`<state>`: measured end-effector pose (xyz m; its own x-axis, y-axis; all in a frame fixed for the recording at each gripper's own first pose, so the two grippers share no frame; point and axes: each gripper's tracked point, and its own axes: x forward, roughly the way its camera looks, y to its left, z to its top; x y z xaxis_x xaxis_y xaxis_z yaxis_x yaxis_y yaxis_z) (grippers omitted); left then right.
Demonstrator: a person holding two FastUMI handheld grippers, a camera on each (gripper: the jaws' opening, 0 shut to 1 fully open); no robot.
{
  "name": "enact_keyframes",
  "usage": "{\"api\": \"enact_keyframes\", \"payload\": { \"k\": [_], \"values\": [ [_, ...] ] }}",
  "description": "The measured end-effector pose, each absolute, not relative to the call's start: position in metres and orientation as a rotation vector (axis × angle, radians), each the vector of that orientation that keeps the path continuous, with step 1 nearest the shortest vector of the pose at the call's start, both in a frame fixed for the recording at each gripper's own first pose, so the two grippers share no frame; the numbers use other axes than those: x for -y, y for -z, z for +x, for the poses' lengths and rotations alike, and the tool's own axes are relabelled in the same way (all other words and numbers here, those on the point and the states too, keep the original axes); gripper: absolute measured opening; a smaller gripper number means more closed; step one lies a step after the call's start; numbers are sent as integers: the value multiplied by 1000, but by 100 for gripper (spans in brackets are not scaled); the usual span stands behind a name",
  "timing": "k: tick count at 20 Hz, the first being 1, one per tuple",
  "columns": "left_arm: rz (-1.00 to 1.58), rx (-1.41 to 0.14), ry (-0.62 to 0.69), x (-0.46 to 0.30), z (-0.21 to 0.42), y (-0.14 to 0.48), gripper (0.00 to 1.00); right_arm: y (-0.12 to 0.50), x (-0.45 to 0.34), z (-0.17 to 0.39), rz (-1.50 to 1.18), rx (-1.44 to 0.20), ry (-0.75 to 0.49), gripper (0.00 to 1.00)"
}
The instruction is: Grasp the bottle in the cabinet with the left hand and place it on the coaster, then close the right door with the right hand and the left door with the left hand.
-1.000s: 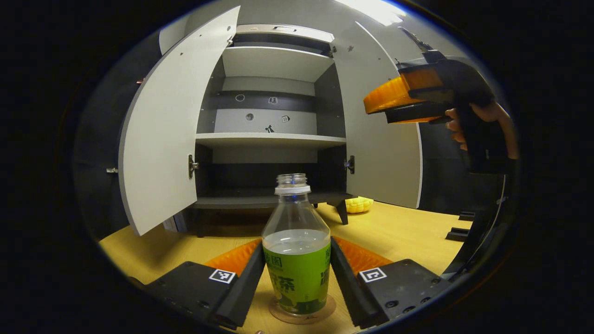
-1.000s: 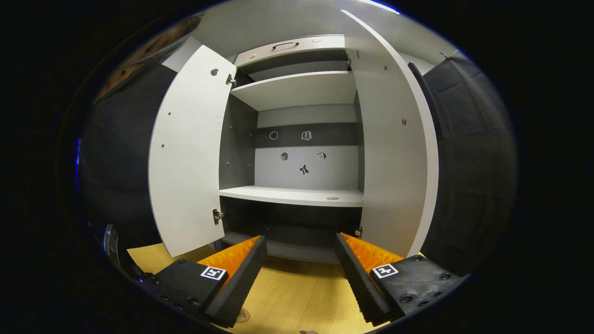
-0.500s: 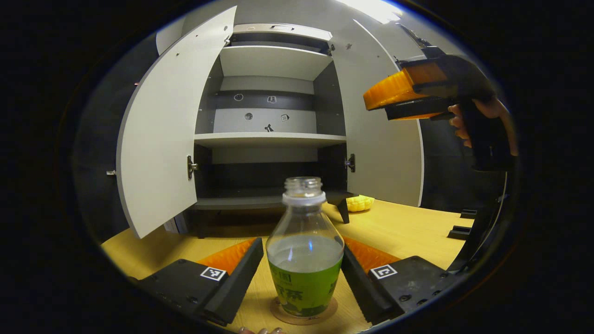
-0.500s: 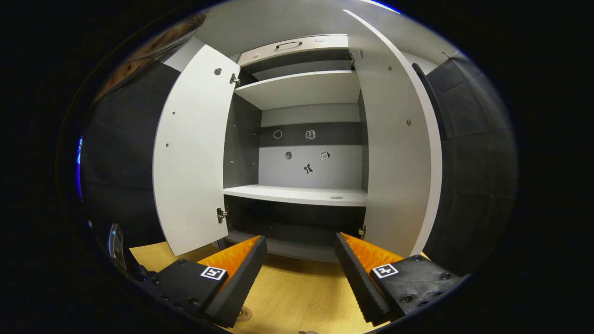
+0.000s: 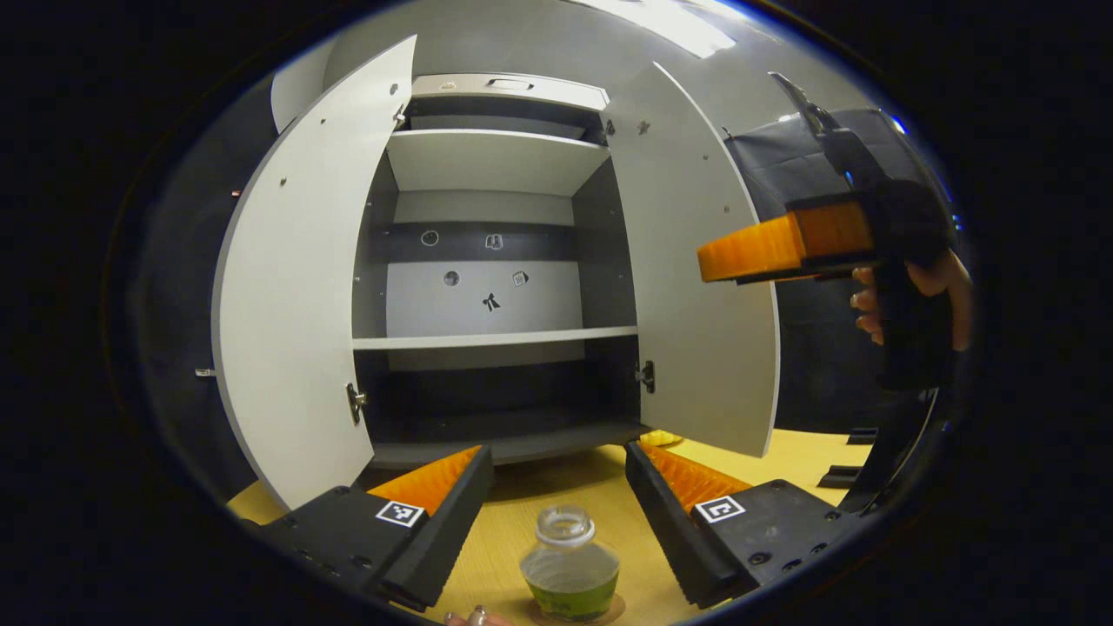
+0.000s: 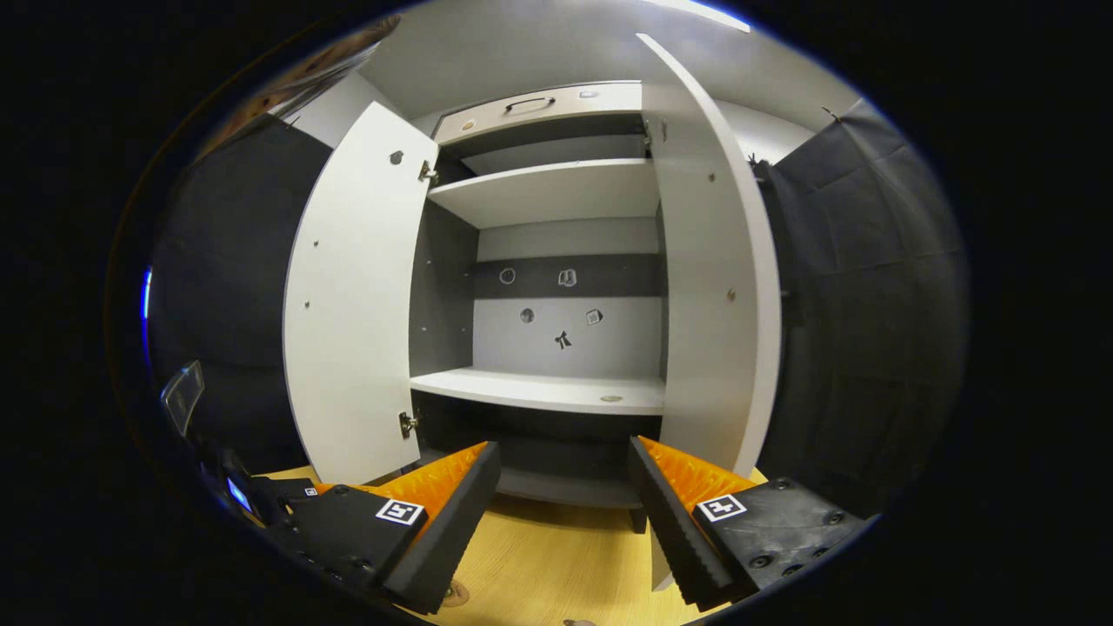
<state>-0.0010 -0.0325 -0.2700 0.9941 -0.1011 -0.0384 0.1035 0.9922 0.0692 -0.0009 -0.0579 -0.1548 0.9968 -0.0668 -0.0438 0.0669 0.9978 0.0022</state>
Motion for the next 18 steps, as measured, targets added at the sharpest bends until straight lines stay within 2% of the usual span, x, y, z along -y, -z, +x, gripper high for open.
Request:
{"api": "enact_keyframes", "payload": {
  "k": [3, 9, 14, 18],
  "values": [
    [52, -9, 108, 24, 2, 205, 97, 127, 85, -8, -31, -67, 142, 98],
    [-54, -9, 105, 0, -10, 103, 97, 53, 119, -34, -71, -6, 246, 98],
    [20, 5, -15, -65, -39, 58, 97, 33, 168, -38, -60, 5, 371, 97],
    [10, 18, -100, -114, -68, 34, 97, 21, 193, -29, -46, 22, 406, 97]
  ]
}}
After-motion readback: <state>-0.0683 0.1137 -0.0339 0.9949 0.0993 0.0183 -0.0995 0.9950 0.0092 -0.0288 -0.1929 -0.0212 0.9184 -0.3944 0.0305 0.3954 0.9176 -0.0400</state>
